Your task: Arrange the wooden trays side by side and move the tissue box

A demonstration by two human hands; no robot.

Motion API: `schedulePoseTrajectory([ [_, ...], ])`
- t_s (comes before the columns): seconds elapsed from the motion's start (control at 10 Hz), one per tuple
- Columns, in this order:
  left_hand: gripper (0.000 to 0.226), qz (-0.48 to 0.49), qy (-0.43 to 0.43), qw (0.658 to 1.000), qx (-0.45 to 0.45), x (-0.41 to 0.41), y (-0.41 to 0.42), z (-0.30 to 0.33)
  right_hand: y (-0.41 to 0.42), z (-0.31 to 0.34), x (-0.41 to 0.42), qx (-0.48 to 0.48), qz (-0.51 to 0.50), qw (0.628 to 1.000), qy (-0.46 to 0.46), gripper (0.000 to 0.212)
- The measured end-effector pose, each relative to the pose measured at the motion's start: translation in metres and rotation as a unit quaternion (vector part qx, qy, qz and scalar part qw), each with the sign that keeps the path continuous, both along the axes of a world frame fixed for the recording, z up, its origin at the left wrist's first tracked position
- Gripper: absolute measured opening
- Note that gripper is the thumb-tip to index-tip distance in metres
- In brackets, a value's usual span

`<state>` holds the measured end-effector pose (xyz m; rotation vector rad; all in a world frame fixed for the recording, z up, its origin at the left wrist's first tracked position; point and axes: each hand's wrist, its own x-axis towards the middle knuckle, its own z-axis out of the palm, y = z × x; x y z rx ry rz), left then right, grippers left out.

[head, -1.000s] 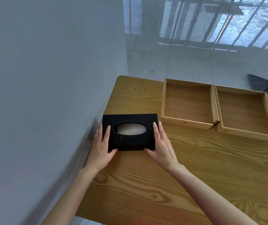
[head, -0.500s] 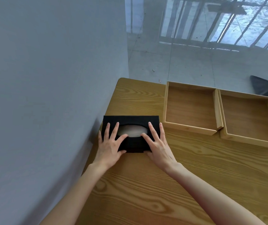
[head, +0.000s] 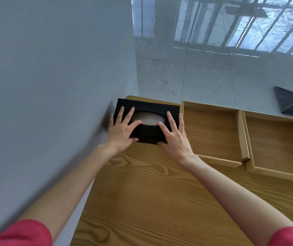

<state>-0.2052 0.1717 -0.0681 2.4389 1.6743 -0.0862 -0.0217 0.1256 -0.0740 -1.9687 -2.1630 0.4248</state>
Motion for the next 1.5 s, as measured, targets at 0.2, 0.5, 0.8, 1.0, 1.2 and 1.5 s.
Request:
schedulePoseTrajectory([
  [0.2, 0.057, 0.009, -0.008, 1.000, -0.018, 0.010, 0.043, -0.008, 0.045, -0.009, 0.004, -0.009, -0.012, 1.000, -0.008, 0.059],
  [0.5, 0.059, 0.015, -0.017, 0.999, -0.034, 0.015, 0.086, -0.025, 0.087, -0.027, 0.005, -0.024, -0.018, 1.000, 0.007, 0.058],
  [0.8, 0.059, 0.016, -0.022, 0.999, -0.040, 0.016, 0.094, -0.032, 0.096, -0.034, 0.007, -0.028, -0.016, 0.999, 0.018, 0.059],
  [1.0, 0.058, 0.024, -0.017, 0.999, -0.044, 0.017, 0.094, -0.031, 0.097, -0.036, 0.007, -0.028, -0.014, 0.999, 0.017, 0.060],
  [1.2, 0.071, 0.032, 0.012, 0.998, -0.061, 0.020, 0.092, -0.023, 0.095, -0.027, 0.012, -0.055, -0.012, 0.998, 0.023, 0.071],
  [1.5, 0.072, 0.038, -0.001, 0.996, -0.084, 0.035, 0.064, 0.018, 0.064, 0.010, 0.034, -0.098, -0.026, 0.994, 0.028, 0.071],
])
